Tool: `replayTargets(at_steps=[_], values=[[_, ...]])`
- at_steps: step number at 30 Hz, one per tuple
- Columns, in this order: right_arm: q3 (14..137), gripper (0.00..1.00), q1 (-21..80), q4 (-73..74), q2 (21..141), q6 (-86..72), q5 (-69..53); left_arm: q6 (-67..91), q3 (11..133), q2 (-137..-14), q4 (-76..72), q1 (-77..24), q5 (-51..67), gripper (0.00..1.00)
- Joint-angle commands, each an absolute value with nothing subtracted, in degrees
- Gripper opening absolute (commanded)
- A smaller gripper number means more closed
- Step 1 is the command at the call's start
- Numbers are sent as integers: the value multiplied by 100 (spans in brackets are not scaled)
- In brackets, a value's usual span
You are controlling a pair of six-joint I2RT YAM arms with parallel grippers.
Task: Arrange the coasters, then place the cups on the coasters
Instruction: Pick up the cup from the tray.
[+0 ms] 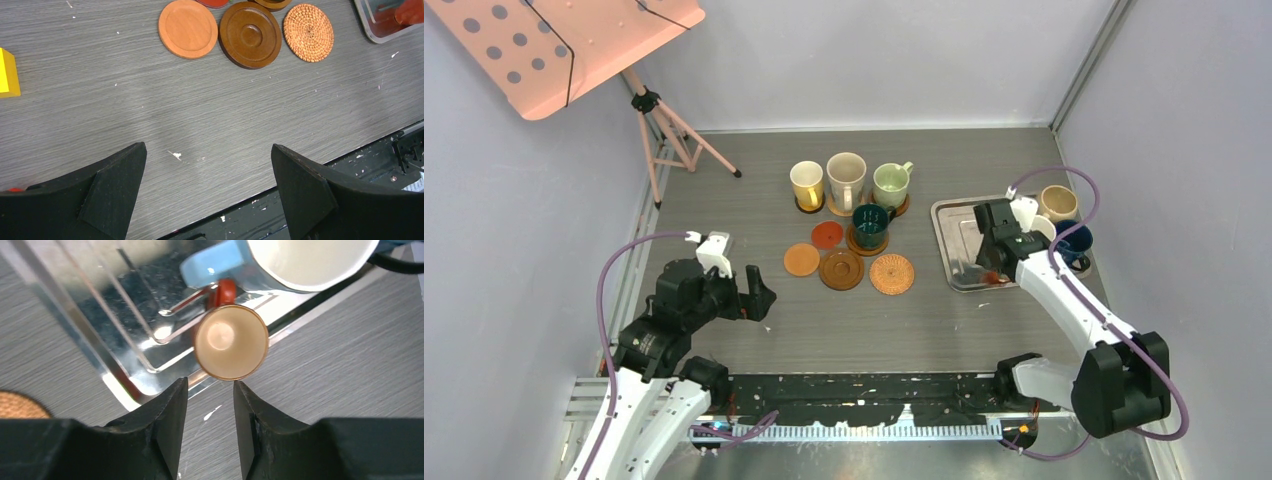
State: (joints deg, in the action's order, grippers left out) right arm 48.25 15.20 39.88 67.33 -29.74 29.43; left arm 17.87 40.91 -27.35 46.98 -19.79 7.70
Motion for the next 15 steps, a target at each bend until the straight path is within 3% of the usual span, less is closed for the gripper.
replayTargets(at_steps=[1, 15], values=[[4610, 48, 1213, 3428, 6660, -3001, 2979, 1840, 4078, -2724, 4530, -2004, 756, 99], [4816, 49, 809, 2916, 7445, -2650, 2533, 1846, 4070, -2724, 4538, -2021, 719, 99]])
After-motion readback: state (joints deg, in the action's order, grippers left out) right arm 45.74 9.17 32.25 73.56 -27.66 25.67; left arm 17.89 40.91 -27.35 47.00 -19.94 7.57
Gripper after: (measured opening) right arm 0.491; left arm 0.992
